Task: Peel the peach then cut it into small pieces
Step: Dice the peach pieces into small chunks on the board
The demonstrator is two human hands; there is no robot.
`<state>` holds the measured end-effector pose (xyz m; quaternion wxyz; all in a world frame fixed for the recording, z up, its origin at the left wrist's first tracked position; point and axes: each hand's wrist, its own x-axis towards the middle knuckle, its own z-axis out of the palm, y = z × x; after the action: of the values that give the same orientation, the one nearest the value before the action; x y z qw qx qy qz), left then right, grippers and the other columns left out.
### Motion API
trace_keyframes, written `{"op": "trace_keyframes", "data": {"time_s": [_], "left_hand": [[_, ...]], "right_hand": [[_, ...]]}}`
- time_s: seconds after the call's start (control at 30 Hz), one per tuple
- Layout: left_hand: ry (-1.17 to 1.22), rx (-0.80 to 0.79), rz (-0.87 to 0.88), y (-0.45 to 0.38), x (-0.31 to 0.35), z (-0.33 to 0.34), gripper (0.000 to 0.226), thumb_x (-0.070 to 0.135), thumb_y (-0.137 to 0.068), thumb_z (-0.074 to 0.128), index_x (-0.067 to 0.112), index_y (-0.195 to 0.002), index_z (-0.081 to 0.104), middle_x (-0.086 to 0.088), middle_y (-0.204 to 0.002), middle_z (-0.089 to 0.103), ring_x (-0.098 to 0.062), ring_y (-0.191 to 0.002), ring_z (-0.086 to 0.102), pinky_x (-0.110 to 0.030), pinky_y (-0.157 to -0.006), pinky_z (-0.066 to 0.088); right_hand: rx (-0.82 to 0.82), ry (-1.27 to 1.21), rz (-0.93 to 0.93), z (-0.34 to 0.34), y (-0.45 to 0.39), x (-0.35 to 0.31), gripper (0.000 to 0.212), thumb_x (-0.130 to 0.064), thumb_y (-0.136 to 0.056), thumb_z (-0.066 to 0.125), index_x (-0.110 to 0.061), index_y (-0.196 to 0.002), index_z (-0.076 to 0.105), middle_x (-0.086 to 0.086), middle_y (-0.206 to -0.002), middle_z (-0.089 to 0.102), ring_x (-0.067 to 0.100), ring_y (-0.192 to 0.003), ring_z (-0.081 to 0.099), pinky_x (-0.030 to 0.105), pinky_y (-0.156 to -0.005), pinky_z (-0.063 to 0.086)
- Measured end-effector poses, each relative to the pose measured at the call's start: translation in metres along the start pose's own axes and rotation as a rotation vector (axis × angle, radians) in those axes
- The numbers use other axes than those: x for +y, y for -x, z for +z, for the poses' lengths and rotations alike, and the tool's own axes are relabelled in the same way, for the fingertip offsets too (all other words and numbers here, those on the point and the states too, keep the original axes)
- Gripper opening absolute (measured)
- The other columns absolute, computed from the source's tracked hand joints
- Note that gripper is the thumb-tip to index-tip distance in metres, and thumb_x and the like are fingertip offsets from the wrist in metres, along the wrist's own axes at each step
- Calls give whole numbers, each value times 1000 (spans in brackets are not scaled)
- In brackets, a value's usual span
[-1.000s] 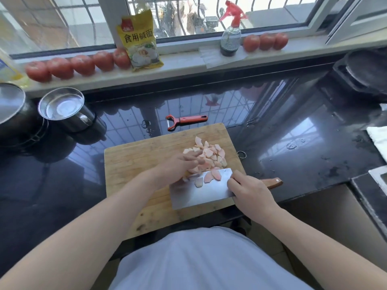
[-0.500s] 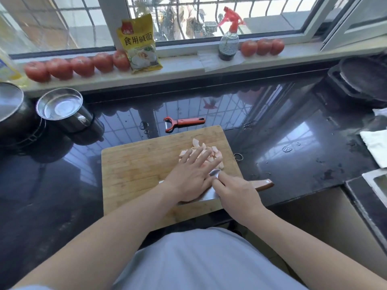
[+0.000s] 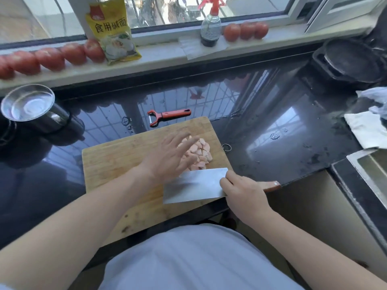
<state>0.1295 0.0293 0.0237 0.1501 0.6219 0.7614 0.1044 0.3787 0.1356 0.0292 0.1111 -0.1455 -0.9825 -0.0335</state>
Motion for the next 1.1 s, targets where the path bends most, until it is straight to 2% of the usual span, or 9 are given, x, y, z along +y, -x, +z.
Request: {"op": "trace_keyframes", "data": {"time_s": [0.13, 0.3, 0.4, 0.47, 0.57, 0.67, 0.73, 0.9, 1.1], "left_hand": [[-191, -184, 40, 4, -8, 10, 74, 73, -98, -1, 39, -164, 4, -2, -174, 6, -24, -160, 0, -41, -127, -10], [-267, -61, -54, -24, -15, 7, 77, 70, -97, -3, 34, -164, 10, -9, -170, 19, -31, -158, 10, -51, -129, 3], [-92, 4, -205, -18, -23, -14, 76, 64, -96, 1, 35, -149, 46, -5, -157, 44, -30, -148, 31, -53, -124, 22], [193, 149, -410, 6, -34, -30, 75, 60, -97, 7, 28, -125, 69, -5, -136, 62, -28, -131, 49, -50, -109, 38], [613, 468, -843, 72, -53, -39, 39, 45, -106, 37, 23, -93, 66, 1, -102, 62, -21, -101, 56, -38, -83, 39], [643, 488, -1123, 147, -55, -28, 23, 28, -103, 49, 22, -119, 65, 6, -116, 63, -16, -109, 55, -37, -90, 43], [692, 488, -1205, 178, -49, -15, 24, 25, -102, 53, 22, -121, 67, 5, -120, 66, -18, -114, 59, -39, -95, 48], [884, 367, -1292, 197, -30, 14, 21, 29, -105, 52, 31, -118, 68, 10, -124, 64, -16, -117, 60, -39, -101, 50], [951, 225, -1268, 192, -23, 20, 24, 30, -106, 49, 36, -123, 66, 11, -124, 66, -16, -116, 63, -42, -106, 51]], "right_hand": [[10, -19, -11, -6, 2, 3, 33, 15, -48, 56, -12, -64, 46, 4, -65, 42, 20, -48, 21, 31, -45, 18], [-27, -38, -15, -11, 8, 7, 34, 15, -49, 62, -11, -64, 47, 6, -66, 44, 22, -47, 26, 31, -45, 21], [-167, -143, 79, -10, 11, 5, 42, 12, -46, 71, -12, -68, 46, 3, -70, 45, 23, -46, 28, 30, -42, 21], [-268, -305, 237, -11, 7, -4, 46, 8, -57, 74, -20, -77, 42, -3, -78, 46, 27, -49, 41, 35, -40, 36], [-348, -553, 397, -17, -14, -26, 39, 1, -76, 65, -30, -99, 56, -15, -84, 46, 21, -76, 53, 39, -62, 48], [-415, -787, 374, -22, -44, -65, 57, -2, -84, 59, -33, -133, 58, -15, -103, 45, 9, -95, 48, 24, -78, 41], [-454, -832, 309, -17, -65, -95, 73, 1, -84, 55, -32, -149, 45, -7, -114, 34, 16, -100, 43, 26, -83, 41], [-566, -810, 368, 4, -107, -156, 53, 1, -94, 50, -29, -137, 39, -2, -124, 36, 29, -104, 51, 40, -81, 46], [-586, -756, 413, 26, -106, -199, 50, -1, -92, 54, -8, -139, 38, 20, -132, 38, 36, -114, 51, 33, -85, 39]]}}
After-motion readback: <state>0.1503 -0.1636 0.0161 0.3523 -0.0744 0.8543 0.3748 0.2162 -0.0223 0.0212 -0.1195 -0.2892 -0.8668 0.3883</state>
